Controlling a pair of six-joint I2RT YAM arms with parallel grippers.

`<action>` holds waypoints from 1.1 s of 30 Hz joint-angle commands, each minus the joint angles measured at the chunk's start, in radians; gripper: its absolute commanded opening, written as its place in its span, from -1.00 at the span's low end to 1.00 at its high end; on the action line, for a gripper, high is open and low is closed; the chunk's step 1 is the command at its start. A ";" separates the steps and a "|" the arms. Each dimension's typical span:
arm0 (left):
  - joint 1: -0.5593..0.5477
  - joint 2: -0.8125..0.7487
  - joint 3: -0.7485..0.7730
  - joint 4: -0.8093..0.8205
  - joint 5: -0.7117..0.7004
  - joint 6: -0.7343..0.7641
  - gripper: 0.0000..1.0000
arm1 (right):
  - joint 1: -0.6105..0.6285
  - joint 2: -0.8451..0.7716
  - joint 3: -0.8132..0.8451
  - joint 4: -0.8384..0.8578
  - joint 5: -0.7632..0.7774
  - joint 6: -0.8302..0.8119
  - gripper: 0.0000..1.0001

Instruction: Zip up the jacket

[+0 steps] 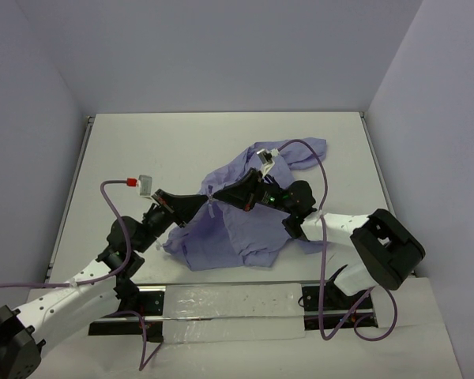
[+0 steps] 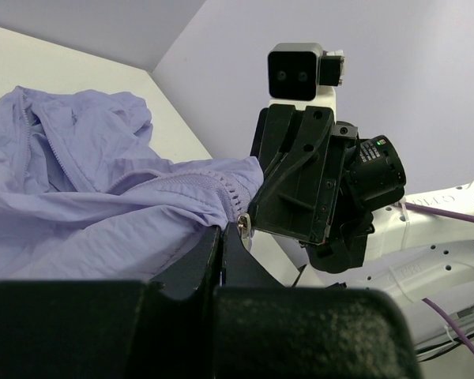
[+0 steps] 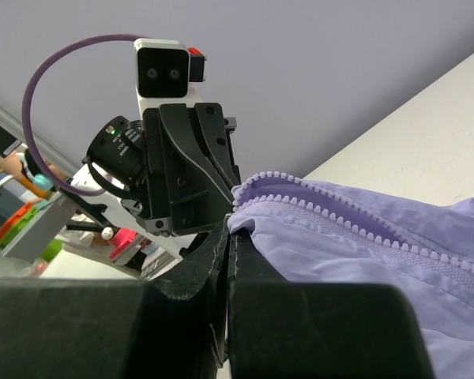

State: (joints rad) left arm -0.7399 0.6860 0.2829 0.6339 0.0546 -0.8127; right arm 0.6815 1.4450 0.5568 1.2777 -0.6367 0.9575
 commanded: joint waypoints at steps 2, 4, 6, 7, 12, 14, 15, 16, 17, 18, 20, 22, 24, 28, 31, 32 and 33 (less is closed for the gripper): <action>-0.009 -0.028 0.033 -0.013 0.042 -0.008 -1.00 | -0.005 -0.051 0.069 0.000 0.051 -0.057 -1.00; -0.009 -0.028 0.033 -0.014 0.045 -0.009 -1.00 | -0.005 -0.058 0.073 -0.012 0.055 -0.063 -1.00; -0.009 -0.023 0.036 -0.019 0.050 -0.003 -1.00 | -0.005 -0.058 0.077 -0.017 0.055 -0.066 -1.00; -0.009 -0.022 0.039 -0.023 0.053 -0.002 -1.00 | -0.005 -0.060 0.077 -0.017 0.058 -0.066 -1.00; -0.009 -0.012 0.034 -0.028 0.064 -0.004 -1.00 | -0.005 -0.067 0.077 -0.017 0.066 -0.066 -1.00; -0.009 -0.006 0.035 -0.026 0.067 -0.008 -0.99 | -0.005 -0.066 0.077 -0.017 0.067 -0.065 -1.00; -0.009 -0.005 0.035 -0.026 0.071 -0.008 -0.99 | -0.005 -0.064 0.080 -0.017 0.066 -0.065 -1.00; -0.010 -0.005 0.036 -0.026 0.077 -0.007 -1.00 | -0.005 -0.062 0.083 -0.017 0.064 -0.064 -1.00; -0.011 -0.005 0.036 -0.027 0.084 -0.004 -1.00 | -0.005 -0.061 0.086 -0.017 0.064 -0.063 -1.00; -0.011 -0.004 0.037 -0.029 0.090 -0.001 -1.00 | -0.005 -0.060 0.087 -0.017 0.065 -0.064 -1.00; -0.010 0.004 0.041 -0.039 0.100 0.006 -1.00 | -0.005 -0.061 0.086 -0.017 0.074 -0.066 -1.00; -0.010 0.006 0.040 -0.042 0.106 0.005 -1.00 | -0.005 -0.063 0.090 -0.018 0.077 -0.066 -1.00; -0.010 0.006 0.039 -0.042 0.108 0.003 -1.00 | -0.005 -0.064 0.092 -0.021 0.082 -0.066 -1.00; -0.010 -0.004 0.038 -0.044 0.111 0.008 -1.00 | -0.005 -0.061 0.097 -0.021 0.091 -0.066 -1.00; -0.010 -0.008 0.038 -0.058 0.111 0.012 -1.00 | -0.006 -0.062 0.099 -0.021 0.094 -0.068 -1.00; -0.010 -0.010 0.037 -0.062 0.110 0.011 -1.00 | -0.007 -0.064 0.100 -0.021 0.094 -0.067 -1.00; -0.010 -0.011 0.036 -0.067 0.108 0.010 -1.00 | -0.007 -0.066 0.099 -0.021 0.096 -0.066 -1.00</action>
State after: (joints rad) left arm -0.7399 0.6803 0.2936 0.6166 0.0841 -0.8157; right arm 0.6819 1.4216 0.5904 1.1985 -0.6159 0.9070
